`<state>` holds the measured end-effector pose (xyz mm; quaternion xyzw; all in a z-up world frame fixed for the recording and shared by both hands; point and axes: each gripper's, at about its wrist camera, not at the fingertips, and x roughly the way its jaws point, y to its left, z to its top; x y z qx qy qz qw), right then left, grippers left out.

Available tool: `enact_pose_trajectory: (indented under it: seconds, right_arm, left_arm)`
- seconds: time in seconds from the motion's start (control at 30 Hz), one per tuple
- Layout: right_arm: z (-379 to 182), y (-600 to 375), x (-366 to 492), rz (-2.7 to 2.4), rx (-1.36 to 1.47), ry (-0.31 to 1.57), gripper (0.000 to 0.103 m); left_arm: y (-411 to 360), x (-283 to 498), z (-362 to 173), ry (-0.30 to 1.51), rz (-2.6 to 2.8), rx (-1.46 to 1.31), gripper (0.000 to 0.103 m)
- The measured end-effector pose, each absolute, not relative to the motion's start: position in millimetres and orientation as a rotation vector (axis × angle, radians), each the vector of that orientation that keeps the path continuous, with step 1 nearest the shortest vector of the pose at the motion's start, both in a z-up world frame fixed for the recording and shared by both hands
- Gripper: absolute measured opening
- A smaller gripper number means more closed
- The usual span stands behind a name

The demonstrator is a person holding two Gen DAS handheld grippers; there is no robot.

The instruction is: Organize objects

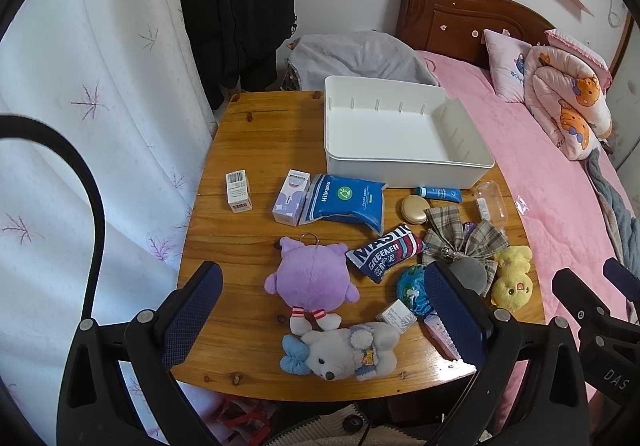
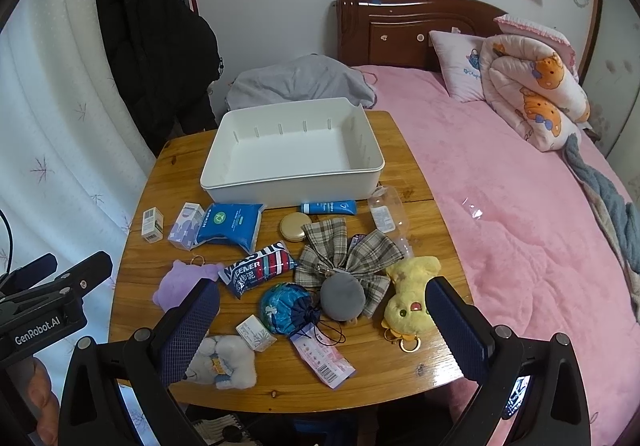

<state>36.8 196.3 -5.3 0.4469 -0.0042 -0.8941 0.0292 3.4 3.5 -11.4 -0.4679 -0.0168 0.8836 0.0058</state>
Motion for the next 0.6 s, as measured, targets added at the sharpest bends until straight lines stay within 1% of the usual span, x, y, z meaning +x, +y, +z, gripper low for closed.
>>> enact_pose_trajectory:
  seconds: [0.2,0.6]
  right_arm:
    - [-5.7,196.3,37.3,-2.754,1.375,-0.013,0.103]
    - [-9.5,194.4,35.8,-2.739,1.386,-0.015,0.103]
  left_arm:
    - [7.9,6.5,-20.0,-0.046,2.761,-1.472,0.101]
    - [4.5,3.4,-13.3,-0.045,2.754,-1.481,0.101]
